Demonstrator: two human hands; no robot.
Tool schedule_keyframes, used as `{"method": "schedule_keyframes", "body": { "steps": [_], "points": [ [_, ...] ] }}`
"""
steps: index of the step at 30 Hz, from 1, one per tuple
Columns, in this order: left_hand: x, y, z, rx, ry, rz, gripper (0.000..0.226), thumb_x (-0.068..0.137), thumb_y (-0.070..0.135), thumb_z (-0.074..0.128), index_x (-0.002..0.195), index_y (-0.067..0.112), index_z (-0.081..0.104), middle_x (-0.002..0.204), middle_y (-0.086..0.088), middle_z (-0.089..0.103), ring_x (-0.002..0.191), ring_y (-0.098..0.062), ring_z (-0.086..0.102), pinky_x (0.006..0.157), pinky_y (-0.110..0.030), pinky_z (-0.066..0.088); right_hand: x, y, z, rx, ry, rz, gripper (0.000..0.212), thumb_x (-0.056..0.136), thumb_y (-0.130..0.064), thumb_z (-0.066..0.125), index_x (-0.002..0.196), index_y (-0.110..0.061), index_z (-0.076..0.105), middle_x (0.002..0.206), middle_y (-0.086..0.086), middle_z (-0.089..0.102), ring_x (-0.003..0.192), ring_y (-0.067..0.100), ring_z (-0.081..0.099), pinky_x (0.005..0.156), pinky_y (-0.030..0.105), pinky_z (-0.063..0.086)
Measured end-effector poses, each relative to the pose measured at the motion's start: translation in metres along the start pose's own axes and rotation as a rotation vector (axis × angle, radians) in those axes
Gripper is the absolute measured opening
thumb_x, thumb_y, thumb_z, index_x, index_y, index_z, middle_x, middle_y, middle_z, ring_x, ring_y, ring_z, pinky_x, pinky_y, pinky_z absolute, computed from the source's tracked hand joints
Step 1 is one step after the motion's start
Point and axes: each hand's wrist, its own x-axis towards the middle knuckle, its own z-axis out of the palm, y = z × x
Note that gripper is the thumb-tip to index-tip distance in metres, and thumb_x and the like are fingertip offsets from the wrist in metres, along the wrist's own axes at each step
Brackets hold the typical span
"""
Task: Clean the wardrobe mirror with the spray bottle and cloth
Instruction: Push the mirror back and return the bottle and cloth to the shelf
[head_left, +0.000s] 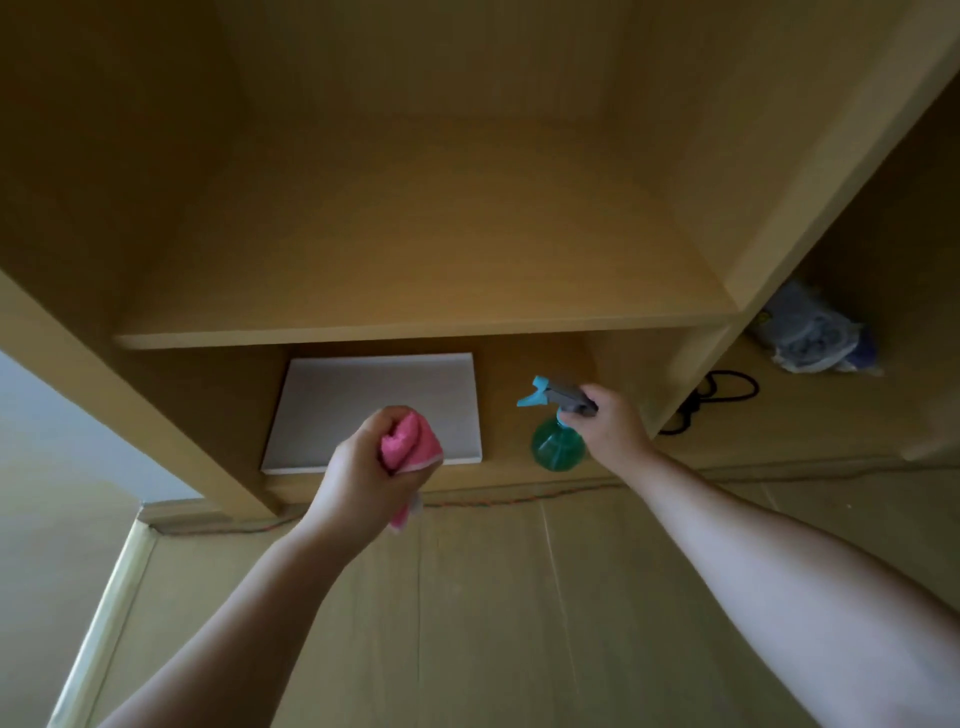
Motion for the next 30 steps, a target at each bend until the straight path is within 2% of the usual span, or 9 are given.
{"method": "schedule_keyframes", "body": {
  "steps": [3,7,14,18,21,24,26,28,30],
  "points": [
    [0.011,-0.007,0.002,0.004,-0.023,0.021,0.031,0.080,0.011,0.076,0.099,0.028,0.059,0.084,-0.008,0.066,0.053,-0.035,0.067,0.046,-0.050,0.055,0.018,0.011,0.011,-0.037,0.008,-0.017,0.012,0.086,-0.005,0.068,0.097,0.000,0.066,0.083,0.009,0.061,0.073,0.018,0.053,0.054,0.009,0.036],
    [0.011,-0.005,0.003,-0.020,-0.022,0.036,0.032,0.080,0.009,0.076,0.101,0.027,0.059,0.088,-0.005,0.065,0.056,-0.031,0.069,0.047,-0.049,0.057,0.034,0.019,0.016,-0.085,-0.016,0.008,0.015,0.088,-0.009,0.066,0.103,-0.007,0.065,0.088,0.006,0.062,0.080,0.020,0.056,0.058,0.021,0.038],
    [0.008,0.001,0.010,-0.061,-0.017,0.061,0.032,0.080,0.007,0.075,0.097,0.028,0.059,0.086,-0.005,0.065,0.056,-0.032,0.068,0.049,-0.055,0.054,0.053,0.019,0.011,-0.120,0.003,0.055,0.011,0.093,-0.013,0.061,0.103,-0.010,0.059,0.089,0.005,0.058,0.082,0.023,0.056,0.061,0.028,0.037],
    [0.009,0.000,0.012,-0.057,-0.032,0.059,0.031,0.080,0.007,0.074,0.098,0.028,0.059,0.084,-0.007,0.066,0.056,-0.035,0.068,0.047,-0.055,0.054,0.053,0.023,0.009,-0.123,0.058,0.081,0.020,0.093,-0.011,0.061,0.113,-0.007,0.060,0.097,0.009,0.062,0.084,0.022,0.056,0.062,0.027,0.037],
    [0.009,-0.002,0.015,-0.048,-0.032,0.058,0.031,0.080,0.007,0.075,0.097,0.028,0.059,0.082,-0.007,0.066,0.055,-0.035,0.068,0.047,-0.055,0.054,0.053,0.026,0.007,-0.136,0.055,0.075,0.033,0.091,-0.014,0.063,0.123,-0.007,0.057,0.114,0.012,0.063,0.103,0.028,0.060,0.074,0.026,0.039],
    [0.008,-0.004,0.017,-0.037,-0.042,0.059,0.032,0.080,0.006,0.074,0.097,0.028,0.059,0.082,-0.008,0.066,0.054,-0.034,0.068,0.047,-0.053,0.055,0.045,0.026,0.004,-0.220,0.108,0.071,0.058,0.093,-0.022,0.062,0.145,-0.009,0.039,0.138,0.012,0.049,0.122,0.027,0.052,0.088,0.022,0.038],
    [0.008,-0.004,0.017,-0.041,-0.054,0.058,0.033,0.080,0.005,0.074,0.098,0.027,0.059,0.084,-0.008,0.066,0.055,-0.033,0.069,0.049,-0.051,0.056,0.032,0.026,0.001,-0.304,0.221,-0.011,0.060,0.091,-0.021,0.065,0.144,-0.007,0.040,0.139,0.013,0.046,0.124,0.027,0.049,0.093,0.020,0.033],
    [0.009,-0.005,0.016,-0.043,-0.068,0.054,0.036,0.078,0.006,0.076,0.099,0.029,0.058,0.088,-0.005,0.066,0.056,-0.027,0.070,0.050,-0.046,0.059,0.016,0.022,-0.003,-0.364,0.329,-0.179,0.052,0.087,-0.015,0.067,0.135,-0.005,0.050,0.133,0.014,0.049,0.122,0.025,0.048,0.098,0.022,0.033],
    [0.010,-0.008,0.015,-0.019,-0.061,0.066,0.041,0.075,0.010,0.080,0.098,0.034,0.057,0.093,0.003,0.064,0.061,-0.015,0.071,0.052,-0.034,0.059,-0.002,0.015,-0.005,-0.347,0.341,-0.365,0.038,0.085,-0.009,0.067,0.123,-0.006,0.060,0.122,0.011,0.056,0.112,0.023,0.053,0.098,0.031,0.045]
  ]
}}
